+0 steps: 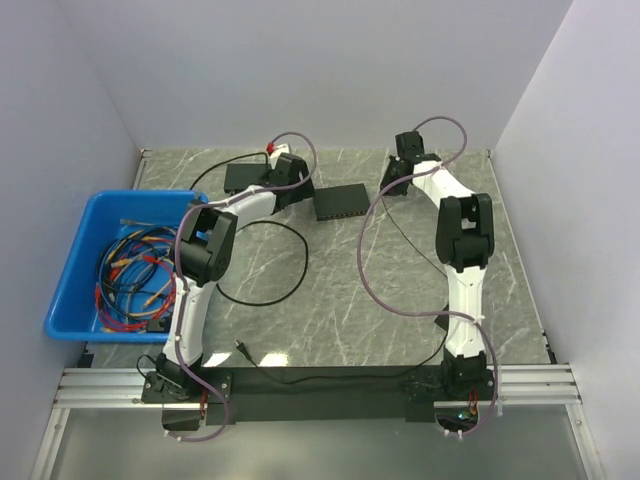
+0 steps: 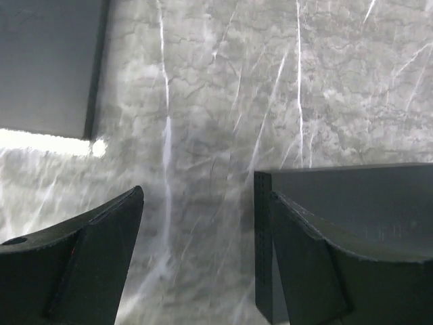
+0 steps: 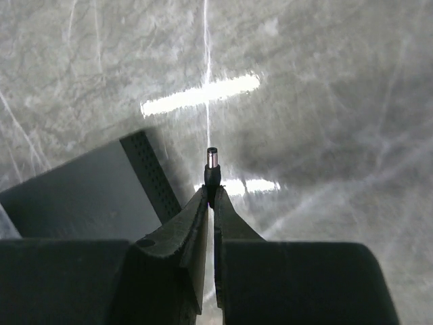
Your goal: Insert the plug into the switch port
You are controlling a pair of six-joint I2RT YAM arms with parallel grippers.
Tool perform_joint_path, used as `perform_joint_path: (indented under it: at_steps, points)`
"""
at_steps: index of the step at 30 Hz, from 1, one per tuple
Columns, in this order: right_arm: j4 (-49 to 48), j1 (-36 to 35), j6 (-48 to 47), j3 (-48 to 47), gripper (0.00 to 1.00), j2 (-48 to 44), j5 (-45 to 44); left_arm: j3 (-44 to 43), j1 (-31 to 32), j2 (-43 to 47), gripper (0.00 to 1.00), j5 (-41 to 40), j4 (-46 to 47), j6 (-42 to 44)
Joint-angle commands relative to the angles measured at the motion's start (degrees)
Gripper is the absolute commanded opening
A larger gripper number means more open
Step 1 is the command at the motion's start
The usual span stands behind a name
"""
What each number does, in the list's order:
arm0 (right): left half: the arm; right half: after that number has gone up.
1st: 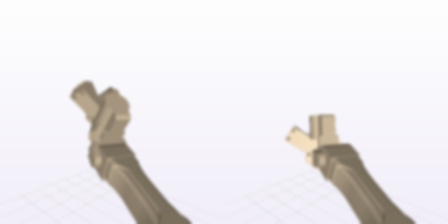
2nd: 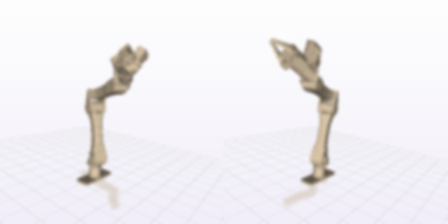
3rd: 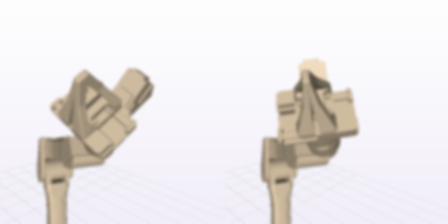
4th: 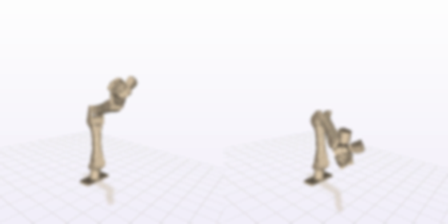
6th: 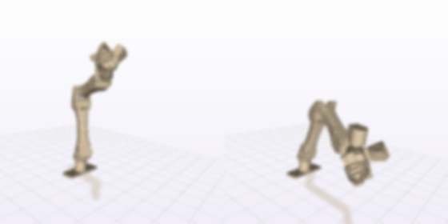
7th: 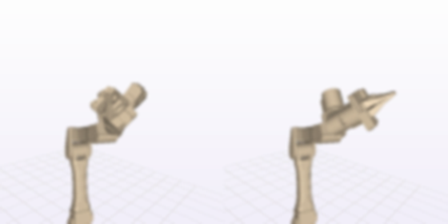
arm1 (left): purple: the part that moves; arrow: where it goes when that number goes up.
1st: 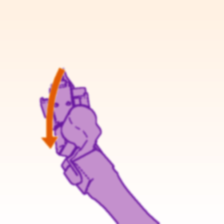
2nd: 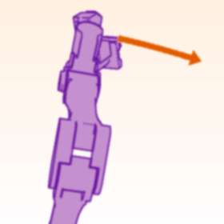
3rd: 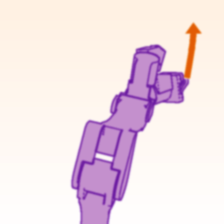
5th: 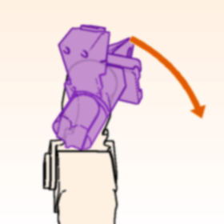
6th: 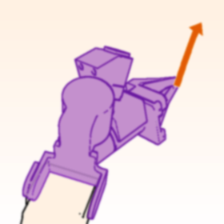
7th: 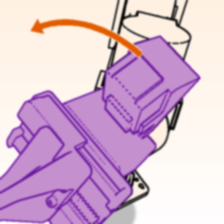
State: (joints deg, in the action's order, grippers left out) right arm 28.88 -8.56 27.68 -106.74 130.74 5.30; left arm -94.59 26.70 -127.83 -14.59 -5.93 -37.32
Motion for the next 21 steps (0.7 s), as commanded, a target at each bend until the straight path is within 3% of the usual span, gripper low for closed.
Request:
perform_joint_path:
  at_steps: [1, 7, 13, 21]
  points:
    - [2.1, -0.8, 1.8, -6.6, 0.0, 3.2, 1.1, -3.5, 0.2, -2.1, 0.8, 3.9, 0.1, 1.8]
    - [2.5, -3.8, 1.9, -6.8, 0.0, 4.4, 2.6, -4.9, 1.4, -4.8, 0.79, 9.0, 3.2, 0.8]
    - [-1.2, -6.5, 2.1, 0.4, 0.0, 0.8, 3.0, -3.4, 6.7, -3.6, 0.79, 9.2, 4.0, 1.3]
    - [-6.4, -9.2, 1.8, 13.6, 0.0, -5.3, 1.8, 12.2, 12.3, 5.0, 0.78, 8.4, 10.6, -3.7]
